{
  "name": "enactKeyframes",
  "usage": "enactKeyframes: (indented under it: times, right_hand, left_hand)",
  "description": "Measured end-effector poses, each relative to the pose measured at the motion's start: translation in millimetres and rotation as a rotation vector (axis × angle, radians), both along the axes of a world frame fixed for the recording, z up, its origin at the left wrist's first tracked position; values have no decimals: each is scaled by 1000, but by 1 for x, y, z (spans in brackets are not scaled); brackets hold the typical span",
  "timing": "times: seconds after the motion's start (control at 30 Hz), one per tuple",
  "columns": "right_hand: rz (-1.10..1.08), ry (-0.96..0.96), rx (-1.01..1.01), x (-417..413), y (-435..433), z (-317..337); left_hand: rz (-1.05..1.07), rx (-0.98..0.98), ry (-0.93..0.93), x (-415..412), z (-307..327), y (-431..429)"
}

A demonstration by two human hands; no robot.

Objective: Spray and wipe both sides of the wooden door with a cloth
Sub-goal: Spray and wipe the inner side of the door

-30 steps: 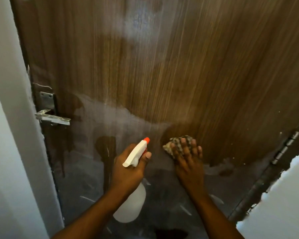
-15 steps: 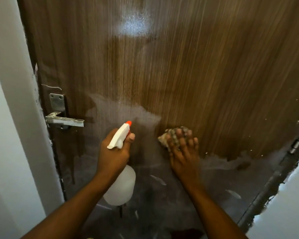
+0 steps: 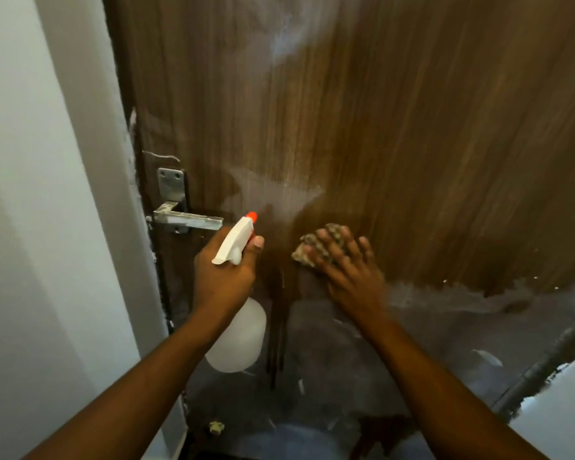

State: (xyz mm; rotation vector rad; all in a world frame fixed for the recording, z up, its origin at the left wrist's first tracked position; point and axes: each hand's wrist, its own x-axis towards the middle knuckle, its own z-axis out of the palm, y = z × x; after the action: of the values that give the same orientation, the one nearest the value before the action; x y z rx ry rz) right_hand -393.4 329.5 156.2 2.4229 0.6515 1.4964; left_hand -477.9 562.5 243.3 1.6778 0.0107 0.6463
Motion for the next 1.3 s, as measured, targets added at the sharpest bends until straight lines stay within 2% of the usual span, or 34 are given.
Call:
enactKeyframes:
  times: [0.1, 0.17, 0.2, 0.27, 0.33, 0.4, 0.47, 0.53, 0.6, 0.67, 0.77, 0.9, 0.97, 1.03, 1.13, 1.2, 1.3]
  right_hand:
    - [-49, -98, 272, 12, 32, 52]
    - [-21, -106, 348, 23, 74, 80]
    - [-1, -89, 309, 29, 89, 81]
    - [59, -28, 94, 35, 102, 66]
    - [116, 44, -149, 34, 89, 45]
    - [116, 66, -247, 23, 62, 32]
    - [59, 51, -217, 10, 36, 29]
    - [-11, -6, -73, 6, 31, 44]
    - [-3, -50, 72, 17, 66, 76]
    - [52, -25, 76, 30, 116, 104]
    - [104, 68, -232, 43, 153, 102]
    - [128, 118, -738, 44, 122, 78]
    - [136, 78, -857, 39, 102, 83]
    - [123, 51, -770, 34, 94, 100]
    - [99, 63, -504, 34, 124, 131]
    - [117, 106, -471, 38, 153, 138]
    - [188, 153, -554, 49, 166, 142]
  left_hand:
    - [4, -12, 23, -1, 6, 12]
    - [6, -10, 19, -2, 11, 18]
    - [6, -5, 11, -3, 13, 20]
    - [-3, 17, -4, -4, 17, 24]
    - [-27, 33, 8, -7, 18, 26]
    - [-44, 42, 32, -9, 14, 28]
    - [-57, 37, 63, -12, 10, 31]
    - [-58, -3, 114, -14, 10, 35]
    - [-35, -59, 156, -14, 14, 43]
    - [-19, -73, 159, -16, 20, 52]
    - [6, -69, 167, -22, 25, 69]
    - [8, -62, 176, -30, 31, 88]
    - [-13, -72, 186, -34, 29, 91]
    - [-21, -83, 179, -38, 29, 92]
    - [-3, -100, 193, -40, 34, 93]
    - [5, -111, 205, -41, 37, 94]
    - [22, -107, 216, -41, 41, 100]
